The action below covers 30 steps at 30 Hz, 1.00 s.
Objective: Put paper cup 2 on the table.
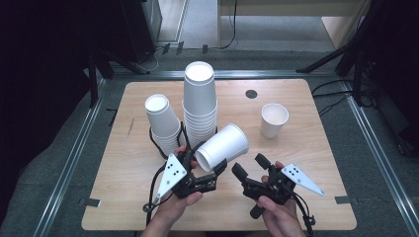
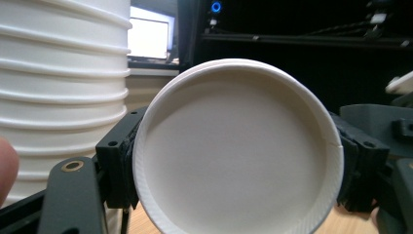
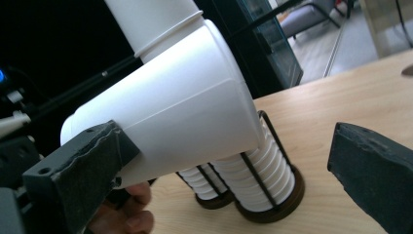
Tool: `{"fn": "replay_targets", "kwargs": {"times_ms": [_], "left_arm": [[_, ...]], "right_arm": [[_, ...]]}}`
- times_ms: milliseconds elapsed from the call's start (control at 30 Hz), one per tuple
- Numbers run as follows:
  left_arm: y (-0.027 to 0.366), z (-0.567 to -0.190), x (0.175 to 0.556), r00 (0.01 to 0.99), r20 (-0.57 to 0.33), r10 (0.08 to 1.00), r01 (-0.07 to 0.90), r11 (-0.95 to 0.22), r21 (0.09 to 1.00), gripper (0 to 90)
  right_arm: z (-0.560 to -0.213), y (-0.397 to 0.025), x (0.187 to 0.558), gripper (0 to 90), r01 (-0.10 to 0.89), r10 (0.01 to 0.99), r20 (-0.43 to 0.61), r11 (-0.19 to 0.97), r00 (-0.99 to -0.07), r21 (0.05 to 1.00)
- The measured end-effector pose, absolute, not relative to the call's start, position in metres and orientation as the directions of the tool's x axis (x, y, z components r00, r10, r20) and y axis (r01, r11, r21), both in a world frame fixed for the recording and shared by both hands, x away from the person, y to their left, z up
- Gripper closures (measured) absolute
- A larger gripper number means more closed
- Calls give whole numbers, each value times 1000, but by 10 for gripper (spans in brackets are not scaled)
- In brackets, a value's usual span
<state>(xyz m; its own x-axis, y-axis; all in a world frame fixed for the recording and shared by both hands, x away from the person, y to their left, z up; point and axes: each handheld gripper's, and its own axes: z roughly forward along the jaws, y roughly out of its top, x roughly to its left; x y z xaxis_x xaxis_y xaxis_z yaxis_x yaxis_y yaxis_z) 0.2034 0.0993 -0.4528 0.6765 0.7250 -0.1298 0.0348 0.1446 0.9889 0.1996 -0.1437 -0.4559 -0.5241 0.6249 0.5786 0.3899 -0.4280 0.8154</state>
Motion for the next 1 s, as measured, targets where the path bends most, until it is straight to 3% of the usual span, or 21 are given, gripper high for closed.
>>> {"fn": "replay_targets", "kwargs": {"times_ms": [367,633,1000], "left_arm": [[86,-459,207,673,-136,727,55,134,989,223],[76,-466,205,677,-143,722,56,143,988,223],[59,-472,197,703,-128,699,50,131,990,223]], "right_arm": [[-456,-142,196,0,522,512,750,-540,-420,661],[-460,-146,202,0,616,378,879,-629,-291,474],[-462,-153,208,0,645,276,951,-704,-137,297]]}}
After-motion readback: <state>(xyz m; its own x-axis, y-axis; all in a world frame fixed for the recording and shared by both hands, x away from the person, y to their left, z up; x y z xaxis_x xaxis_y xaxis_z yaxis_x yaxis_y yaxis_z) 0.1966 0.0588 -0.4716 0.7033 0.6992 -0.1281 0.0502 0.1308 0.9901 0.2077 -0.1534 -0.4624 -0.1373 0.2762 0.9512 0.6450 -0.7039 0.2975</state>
